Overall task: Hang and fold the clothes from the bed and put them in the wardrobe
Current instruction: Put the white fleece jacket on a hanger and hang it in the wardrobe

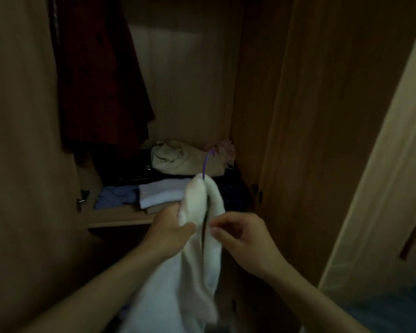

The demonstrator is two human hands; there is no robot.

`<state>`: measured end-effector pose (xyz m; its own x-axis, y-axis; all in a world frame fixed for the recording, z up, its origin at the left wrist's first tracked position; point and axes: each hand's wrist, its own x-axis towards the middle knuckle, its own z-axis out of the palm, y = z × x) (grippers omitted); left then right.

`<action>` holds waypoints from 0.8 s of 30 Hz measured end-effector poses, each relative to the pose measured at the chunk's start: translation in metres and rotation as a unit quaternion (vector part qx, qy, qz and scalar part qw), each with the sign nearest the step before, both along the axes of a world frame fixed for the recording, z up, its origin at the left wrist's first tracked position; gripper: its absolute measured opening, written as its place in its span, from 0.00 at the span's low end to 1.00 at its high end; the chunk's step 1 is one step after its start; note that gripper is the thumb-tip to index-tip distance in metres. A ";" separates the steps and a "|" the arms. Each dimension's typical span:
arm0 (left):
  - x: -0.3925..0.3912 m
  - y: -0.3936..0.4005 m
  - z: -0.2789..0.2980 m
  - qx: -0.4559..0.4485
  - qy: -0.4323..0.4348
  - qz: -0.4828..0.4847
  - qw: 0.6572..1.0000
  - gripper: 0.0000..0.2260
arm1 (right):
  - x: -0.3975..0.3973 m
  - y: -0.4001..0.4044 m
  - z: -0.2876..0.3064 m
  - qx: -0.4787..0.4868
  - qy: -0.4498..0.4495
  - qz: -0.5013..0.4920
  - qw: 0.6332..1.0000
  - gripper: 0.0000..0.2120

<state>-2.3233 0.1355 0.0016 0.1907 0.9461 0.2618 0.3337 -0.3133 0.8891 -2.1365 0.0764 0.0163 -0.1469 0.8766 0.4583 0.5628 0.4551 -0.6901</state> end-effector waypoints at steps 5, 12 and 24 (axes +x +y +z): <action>-0.029 0.027 0.019 0.100 0.261 0.030 0.960 0.32 | 0.054 0.077 -0.019 0.113 -0.061 -0.102 0.986 0.17; -0.053 0.028 0.053 0.181 0.316 0.114 0.924 0.09 | 0.052 0.150 -0.013 0.102 -0.138 0.029 0.985 0.20; -0.100 0.043 0.099 0.360 0.306 0.193 0.860 0.15 | 0.009 0.167 0.025 0.239 -0.048 0.081 0.966 0.09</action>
